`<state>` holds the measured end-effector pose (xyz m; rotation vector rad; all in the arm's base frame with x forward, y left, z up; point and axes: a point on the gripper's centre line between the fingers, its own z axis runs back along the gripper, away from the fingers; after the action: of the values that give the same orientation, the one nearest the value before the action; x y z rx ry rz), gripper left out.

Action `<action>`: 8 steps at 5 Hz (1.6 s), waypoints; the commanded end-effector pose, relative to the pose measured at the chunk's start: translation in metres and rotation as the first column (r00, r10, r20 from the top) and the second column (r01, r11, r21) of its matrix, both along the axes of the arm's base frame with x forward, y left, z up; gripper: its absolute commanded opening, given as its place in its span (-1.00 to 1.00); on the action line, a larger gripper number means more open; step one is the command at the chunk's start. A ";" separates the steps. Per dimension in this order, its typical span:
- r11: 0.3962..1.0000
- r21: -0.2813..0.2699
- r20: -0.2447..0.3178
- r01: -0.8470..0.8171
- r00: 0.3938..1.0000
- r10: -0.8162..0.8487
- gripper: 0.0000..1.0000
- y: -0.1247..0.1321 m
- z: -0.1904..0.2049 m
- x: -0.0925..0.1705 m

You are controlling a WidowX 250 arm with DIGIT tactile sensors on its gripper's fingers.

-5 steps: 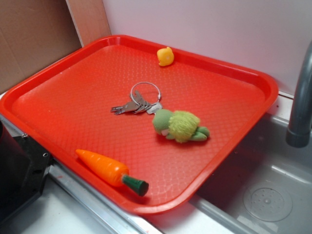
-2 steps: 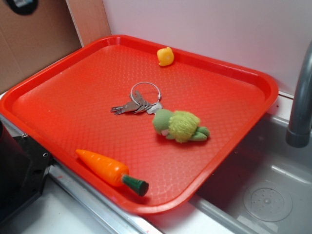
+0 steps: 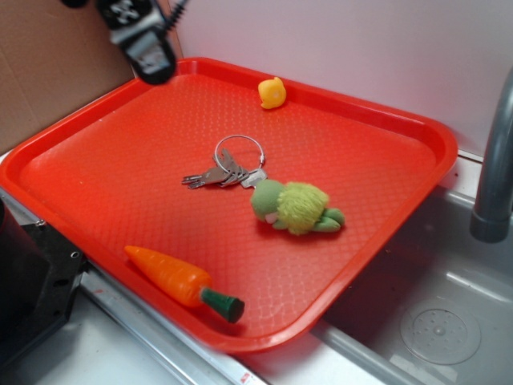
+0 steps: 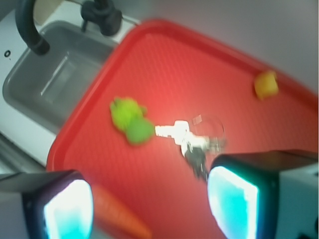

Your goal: Grab the green animal.

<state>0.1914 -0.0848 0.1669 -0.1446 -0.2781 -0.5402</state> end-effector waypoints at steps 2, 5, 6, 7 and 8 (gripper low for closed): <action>0.970 0.058 0.003 0.238 0.971 -0.239 1.00 -0.056 -0.063 0.029; 0.944 0.158 -0.128 0.291 0.954 -0.273 1.00 -0.057 -0.134 0.038; 0.945 0.164 -0.132 0.281 0.956 -0.262 -1.00 -0.055 -0.139 0.041; 0.952 0.162 -0.125 0.258 0.963 -0.240 -1.00 -0.052 -0.136 0.041; 0.955 0.204 -0.177 0.214 0.968 -0.179 -1.00 -0.044 -0.114 0.039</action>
<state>0.2239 -0.1210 0.0329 0.0075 0.0386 -0.7367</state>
